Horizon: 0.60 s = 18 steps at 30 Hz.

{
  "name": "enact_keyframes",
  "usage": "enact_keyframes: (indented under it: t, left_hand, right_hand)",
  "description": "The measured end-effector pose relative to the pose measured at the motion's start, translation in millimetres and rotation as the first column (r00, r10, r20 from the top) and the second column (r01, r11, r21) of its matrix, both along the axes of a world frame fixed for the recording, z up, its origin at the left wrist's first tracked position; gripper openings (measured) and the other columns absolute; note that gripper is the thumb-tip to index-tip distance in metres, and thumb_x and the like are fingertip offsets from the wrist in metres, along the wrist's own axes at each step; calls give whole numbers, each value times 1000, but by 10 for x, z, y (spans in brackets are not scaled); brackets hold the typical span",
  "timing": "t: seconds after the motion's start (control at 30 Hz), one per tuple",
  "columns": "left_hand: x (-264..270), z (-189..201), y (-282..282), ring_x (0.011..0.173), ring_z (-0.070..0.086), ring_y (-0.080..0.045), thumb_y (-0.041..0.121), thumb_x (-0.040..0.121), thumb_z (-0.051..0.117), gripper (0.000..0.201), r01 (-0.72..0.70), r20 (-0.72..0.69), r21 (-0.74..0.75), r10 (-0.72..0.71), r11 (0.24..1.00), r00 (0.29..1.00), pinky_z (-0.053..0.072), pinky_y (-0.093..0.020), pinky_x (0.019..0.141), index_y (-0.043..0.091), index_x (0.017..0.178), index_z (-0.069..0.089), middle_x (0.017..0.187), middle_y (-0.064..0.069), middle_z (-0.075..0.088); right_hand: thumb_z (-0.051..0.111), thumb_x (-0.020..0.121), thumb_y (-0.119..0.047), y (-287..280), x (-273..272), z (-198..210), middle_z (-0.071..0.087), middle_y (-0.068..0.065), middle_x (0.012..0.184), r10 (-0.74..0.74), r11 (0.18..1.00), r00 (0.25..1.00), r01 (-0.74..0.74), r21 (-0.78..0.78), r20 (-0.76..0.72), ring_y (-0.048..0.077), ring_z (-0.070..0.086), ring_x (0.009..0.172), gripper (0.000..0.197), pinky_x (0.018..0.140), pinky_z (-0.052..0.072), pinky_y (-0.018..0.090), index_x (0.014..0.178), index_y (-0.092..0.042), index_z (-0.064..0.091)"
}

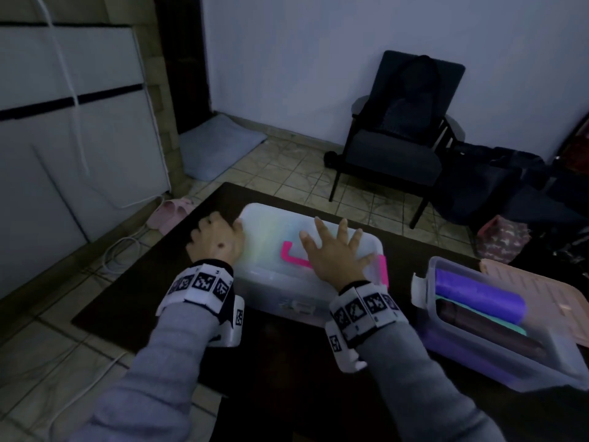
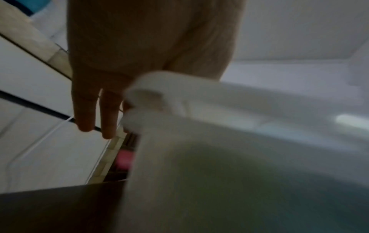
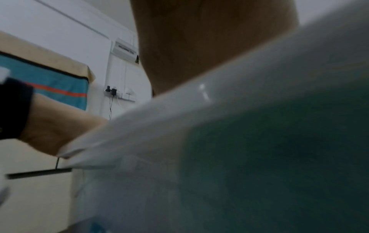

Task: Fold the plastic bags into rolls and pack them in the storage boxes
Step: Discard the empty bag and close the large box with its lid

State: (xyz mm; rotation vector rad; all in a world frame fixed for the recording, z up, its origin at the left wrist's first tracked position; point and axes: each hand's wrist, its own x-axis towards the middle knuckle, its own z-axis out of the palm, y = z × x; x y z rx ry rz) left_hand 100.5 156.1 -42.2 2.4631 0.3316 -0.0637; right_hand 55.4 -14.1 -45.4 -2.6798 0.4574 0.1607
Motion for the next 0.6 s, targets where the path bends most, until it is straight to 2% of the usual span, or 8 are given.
enact_keyframes:
  t: [0.1, 0.17, 0.27, 0.37, 0.43, 0.5, 0.6]
  left_hand:
    - [39, -77, 62, 130, 37, -37, 53, 93, 38, 69, -64, -145, -156, 41, 986, 989, 31, -45, 104, 7, 143, 29, 145, -18, 35]
    - [60, -113, 64, 128, 40, -38, 56, 92, 40, 73, -110, -210, -242, 59, 964, 976, 35, -43, 102, 2, 142, 32, 142, -20, 38]
    - [75, -146, 55, 126, 43, -37, 55, 92, 39, 74, -132, -242, -287, 62, 949, 968, 36, -39, 100, -1, 140, 34, 141, -21, 40]
    - [67, -136, 45, 115, 50, -34, 49, 94, 43, 62, -125, -188, -307, 69, 943, 980, 39, -36, 91, 1, 133, 44, 132, -20, 48]
    - [54, -128, 21, 106, 53, -30, 41, 94, 47, 48, -110, -97, -329, 82, 938, 992, 39, -34, 88, 6, 126, 53, 125, -17, 53]
    - [43, -127, 3, 106, 54, -27, 33, 94, 50, 38, -82, 14, -332, 92, 940, 996, 39, -30, 87, 10, 123, 59, 121, -14, 57]
    - [47, -133, 0, 98, 56, -26, 29, 93, 51, 28, -17, 124, -284, 54, 959, 991, 37, -28, 79, 10, 106, 67, 105, -13, 62]
  right_hand:
    - [19, 90, -69, 40, 68, -27, -14, 2, 158, 1, 997, 998, -5, -77, -57, 36, -19, 142, 63, 106, -7, 69, 147, -46, 3]
    - [20, 88, -72, 39, 63, -41, -13, 0, 159, 0, 996, 998, -5, -91, -62, 36, -19, 142, 66, 105, -6, 70, 146, -47, 2]
    - [21, 86, -74, 2, 85, -40, -9, -2, 159, 13, 994, 997, -21, -108, -75, 36, -17, 143, 69, 105, -3, 70, 146, -48, 2]
    - [20, 83, -78, 1, 122, -54, -9, -3, 159, 5, 991, 994, -19, -133, -106, 36, -16, 143, 72, 104, -3, 71, 146, -49, 0]
    - [18, 81, -80, 27, 125, -94, -11, -3, 159, -9, 989, 995, -6, -149, -103, 36, -17, 143, 73, 104, -4, 71, 145, -49, -2]
    - [17, 81, -80, 54, 123, -136, -13, -3, 159, -23, 988, 997, 11, -156, -77, 35, -19, 143, 73, 104, -6, 71, 145, -50, -3]
    - [17, 83, -78, 79, 114, -156, -12, -2, 159, -36, 986, 999, 30, -165, -37, 35, -18, 143, 72, 105, -6, 71, 146, -48, -1]
